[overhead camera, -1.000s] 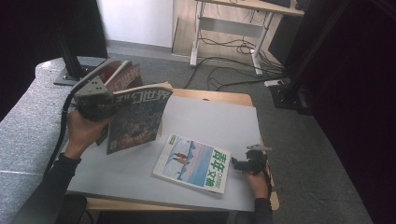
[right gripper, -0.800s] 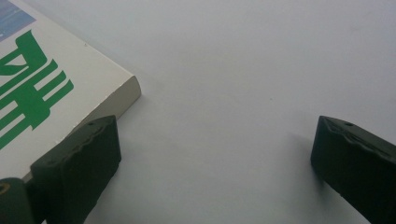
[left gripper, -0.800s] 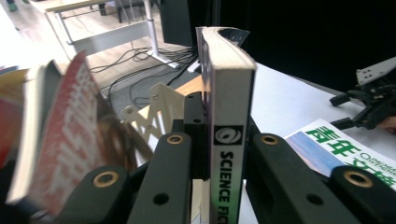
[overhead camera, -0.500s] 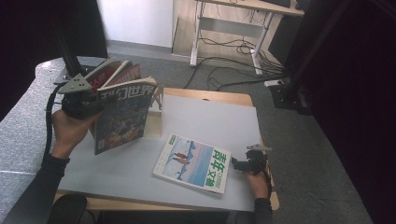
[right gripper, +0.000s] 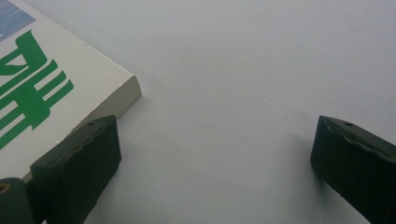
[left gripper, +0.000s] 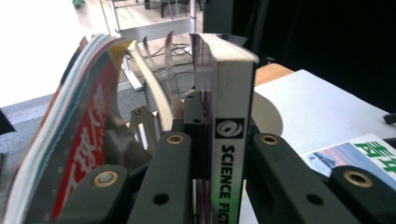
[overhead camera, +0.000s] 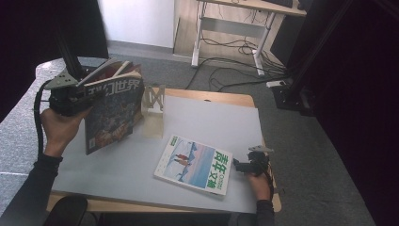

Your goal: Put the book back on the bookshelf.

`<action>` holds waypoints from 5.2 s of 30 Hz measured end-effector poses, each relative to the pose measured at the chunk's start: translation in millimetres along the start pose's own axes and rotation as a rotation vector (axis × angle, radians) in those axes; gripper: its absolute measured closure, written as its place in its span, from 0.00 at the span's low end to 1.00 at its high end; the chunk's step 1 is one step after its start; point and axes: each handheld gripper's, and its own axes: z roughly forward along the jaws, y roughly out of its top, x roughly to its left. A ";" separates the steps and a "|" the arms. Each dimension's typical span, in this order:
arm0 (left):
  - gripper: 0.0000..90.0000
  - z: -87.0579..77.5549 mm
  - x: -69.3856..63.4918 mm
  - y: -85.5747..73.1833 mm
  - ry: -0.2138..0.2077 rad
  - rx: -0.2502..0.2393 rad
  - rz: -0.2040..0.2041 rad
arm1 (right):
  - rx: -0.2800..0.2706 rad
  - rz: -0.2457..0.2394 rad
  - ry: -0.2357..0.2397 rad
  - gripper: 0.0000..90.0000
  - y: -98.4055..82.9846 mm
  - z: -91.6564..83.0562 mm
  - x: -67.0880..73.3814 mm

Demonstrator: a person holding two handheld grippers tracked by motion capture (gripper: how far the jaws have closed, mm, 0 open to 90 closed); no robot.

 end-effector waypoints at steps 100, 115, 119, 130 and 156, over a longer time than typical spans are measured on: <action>0.92 59.5 -10.2 14.6 0.071 0.075 -0.050 | 0.001 0.000 0.002 0.01 0.0 -0.1 -0.1; 0.89 72.3 -8.7 9.9 0.069 0.089 -0.025 | -0.001 0.000 0.000 0.02 -0.1 0.0 0.0; 0.83 63.8 -9.2 6.0 0.042 0.063 -0.037 | 0.000 -0.001 0.001 0.02 0.0 -0.1 -0.1; 0.83 49.0 -17.1 -21.4 0.036 0.087 -0.027 | -0.001 0.000 0.000 0.02 -0.1 -0.1 0.1; 0.92 73.0 -8.1 -44.5 0.073 0.043 -0.099 | 0.001 -0.002 0.001 0.02 -0.1 -0.2 -0.1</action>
